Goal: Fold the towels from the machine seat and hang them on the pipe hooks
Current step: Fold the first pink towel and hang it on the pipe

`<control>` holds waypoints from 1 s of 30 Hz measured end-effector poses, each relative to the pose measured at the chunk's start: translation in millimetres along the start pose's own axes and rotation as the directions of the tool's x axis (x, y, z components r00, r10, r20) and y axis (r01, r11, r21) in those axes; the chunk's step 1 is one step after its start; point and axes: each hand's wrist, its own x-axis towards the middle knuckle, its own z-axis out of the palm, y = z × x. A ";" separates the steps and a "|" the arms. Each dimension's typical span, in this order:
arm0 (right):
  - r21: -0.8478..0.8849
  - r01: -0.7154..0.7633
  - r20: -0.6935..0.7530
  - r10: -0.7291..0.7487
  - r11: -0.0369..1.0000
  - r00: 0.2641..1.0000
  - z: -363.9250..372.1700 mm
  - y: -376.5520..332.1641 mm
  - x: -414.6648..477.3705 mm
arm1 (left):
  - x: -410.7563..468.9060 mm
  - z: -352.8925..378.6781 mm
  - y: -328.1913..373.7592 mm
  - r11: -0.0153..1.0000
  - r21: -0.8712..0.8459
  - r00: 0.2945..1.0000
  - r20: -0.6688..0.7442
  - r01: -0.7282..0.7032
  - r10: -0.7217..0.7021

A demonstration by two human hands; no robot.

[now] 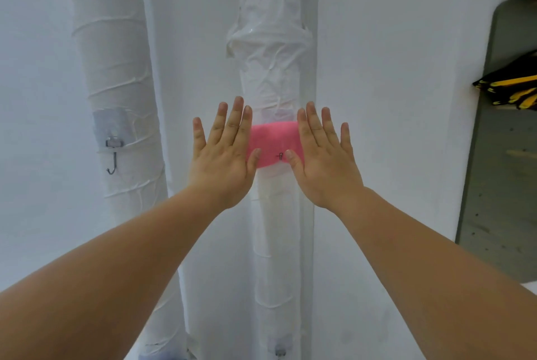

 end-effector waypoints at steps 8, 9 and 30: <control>-0.061 -0.068 0.042 0.070 0.996 0.997 14.2 -67.8 -23.8 | -50.8 5.2 -61.0 0.998 -0.063 1.000 0.019 -0.006 0.008; -0.076 -0.090 0.045 0.094 0.993 0.995 19.5 -79.3 -27.4 | -59.0 9.6 -71.6 0.997 -0.070 0.999 0.022 -0.025 0.026; -0.433 -0.579 0.114 0.680 0.690 0.724 82.1 -458.6 -181.6 | -250.3 27.1 -350.1 0.769 -0.555 0.862 0.167 -0.319 0.478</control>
